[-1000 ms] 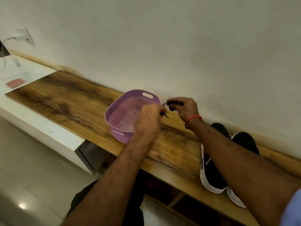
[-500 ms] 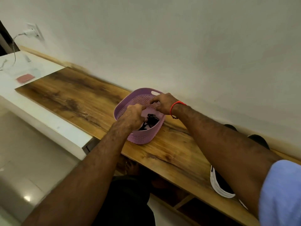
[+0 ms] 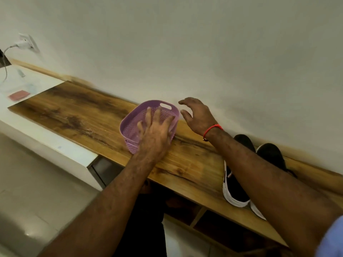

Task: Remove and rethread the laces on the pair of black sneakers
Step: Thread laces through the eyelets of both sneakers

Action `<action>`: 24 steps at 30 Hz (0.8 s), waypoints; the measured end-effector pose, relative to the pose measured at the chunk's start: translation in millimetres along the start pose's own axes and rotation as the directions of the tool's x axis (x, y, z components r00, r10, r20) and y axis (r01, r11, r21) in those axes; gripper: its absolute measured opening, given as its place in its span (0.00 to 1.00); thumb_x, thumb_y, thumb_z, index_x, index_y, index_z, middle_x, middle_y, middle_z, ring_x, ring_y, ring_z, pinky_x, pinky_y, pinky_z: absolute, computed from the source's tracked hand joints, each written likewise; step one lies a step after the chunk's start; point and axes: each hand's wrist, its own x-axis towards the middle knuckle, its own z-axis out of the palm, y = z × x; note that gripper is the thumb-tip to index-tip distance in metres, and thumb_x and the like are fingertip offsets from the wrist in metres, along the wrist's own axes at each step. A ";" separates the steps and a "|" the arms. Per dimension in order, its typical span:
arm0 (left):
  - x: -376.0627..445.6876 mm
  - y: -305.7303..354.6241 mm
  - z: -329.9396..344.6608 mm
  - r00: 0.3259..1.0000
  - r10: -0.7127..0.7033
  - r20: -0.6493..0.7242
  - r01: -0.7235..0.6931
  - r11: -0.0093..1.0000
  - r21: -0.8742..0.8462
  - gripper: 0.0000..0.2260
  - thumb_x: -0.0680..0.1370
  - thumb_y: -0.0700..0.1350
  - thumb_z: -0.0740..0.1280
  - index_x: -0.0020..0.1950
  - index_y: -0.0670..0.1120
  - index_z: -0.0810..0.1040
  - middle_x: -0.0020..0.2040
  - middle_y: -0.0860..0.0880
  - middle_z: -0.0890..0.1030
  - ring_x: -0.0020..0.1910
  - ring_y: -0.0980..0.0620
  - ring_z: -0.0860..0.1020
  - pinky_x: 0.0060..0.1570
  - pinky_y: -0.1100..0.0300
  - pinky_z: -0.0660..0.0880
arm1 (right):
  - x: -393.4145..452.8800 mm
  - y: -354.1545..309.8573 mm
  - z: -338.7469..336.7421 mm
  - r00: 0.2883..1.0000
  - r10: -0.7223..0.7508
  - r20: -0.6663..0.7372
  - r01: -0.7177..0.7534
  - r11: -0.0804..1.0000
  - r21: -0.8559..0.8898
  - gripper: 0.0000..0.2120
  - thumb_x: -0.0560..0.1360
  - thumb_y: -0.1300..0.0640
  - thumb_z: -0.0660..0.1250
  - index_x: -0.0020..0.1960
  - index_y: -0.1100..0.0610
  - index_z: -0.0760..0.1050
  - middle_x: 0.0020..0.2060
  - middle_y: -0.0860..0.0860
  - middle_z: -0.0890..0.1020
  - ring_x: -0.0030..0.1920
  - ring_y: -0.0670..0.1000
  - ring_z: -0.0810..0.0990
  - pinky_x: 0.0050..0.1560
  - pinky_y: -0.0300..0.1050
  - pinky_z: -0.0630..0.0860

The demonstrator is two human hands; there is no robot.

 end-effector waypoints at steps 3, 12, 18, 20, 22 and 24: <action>-17.6 26.1 8.1 0.997 0.074 -0.011 -0.072 0.993 0.098 0.33 0.83 0.49 0.64 0.83 0.56 0.49 0.83 0.42 0.40 0.80 0.35 0.39 0.73 0.30 0.48 | -43.4 10.3 -23.6 0.993 -0.009 0.121 0.025 0.990 -0.138 0.27 0.81 0.58 0.63 0.78 0.49 0.62 0.80 0.52 0.55 0.80 0.60 0.50 0.77 0.55 0.55; -98.3 87.7 56.1 0.975 0.189 -0.117 -0.173 0.975 0.136 0.26 0.81 0.67 0.55 0.74 0.54 0.68 0.76 0.42 0.62 0.71 0.39 0.63 0.60 0.41 0.65 | -184.2 29.8 -62.0 0.998 -0.034 -0.053 0.030 0.997 -0.078 0.16 0.78 0.64 0.63 0.65 0.59 0.76 0.61 0.58 0.76 0.60 0.55 0.76 0.62 0.40 0.70; -130.4 100.7 76.3 0.931 0.338 -0.140 -0.347 0.936 -0.051 0.12 0.83 0.55 0.59 0.60 0.49 0.73 0.59 0.44 0.72 0.54 0.46 0.73 0.49 0.52 0.71 | -251.4 44.6 -42.5 0.999 -0.008 -0.052 0.011 0.999 0.046 0.11 0.72 0.69 0.61 0.45 0.59 0.79 0.44 0.53 0.79 0.45 0.50 0.78 0.51 0.44 0.77; -138.8 98.9 80.5 0.924 0.379 -0.061 -0.384 0.909 -0.163 0.11 0.84 0.55 0.58 0.56 0.48 0.72 0.48 0.49 0.75 0.44 0.49 0.77 0.39 0.58 0.71 | -265.3 48.0 -32.8 0.996 -0.025 0.084 0.021 0.998 0.055 0.10 0.69 0.67 0.59 0.41 0.58 0.78 0.40 0.51 0.79 0.41 0.51 0.78 0.46 0.47 0.78; -151.1 98.5 86.7 0.927 0.364 0.084 -0.345 0.921 -0.182 0.12 0.84 0.57 0.55 0.56 0.50 0.71 0.41 0.51 0.77 0.37 0.49 0.79 0.32 0.56 0.72 | -276.7 49.7 -23.6 0.972 0.005 0.234 -0.022 0.997 0.070 0.09 0.67 0.65 0.59 0.39 0.58 0.78 0.38 0.52 0.80 0.40 0.52 0.78 0.44 0.46 0.75; -162.4 99.9 98.0 0.910 0.336 0.244 -0.334 0.941 -0.051 0.15 0.85 0.58 0.52 0.56 0.50 0.73 0.44 0.49 0.81 0.41 0.45 0.81 0.35 0.55 0.70 | -288.3 55.3 -14.3 0.923 0.063 0.380 -0.090 0.995 0.052 0.09 0.69 0.65 0.60 0.41 0.59 0.79 0.40 0.53 0.82 0.42 0.54 0.79 0.44 0.42 0.71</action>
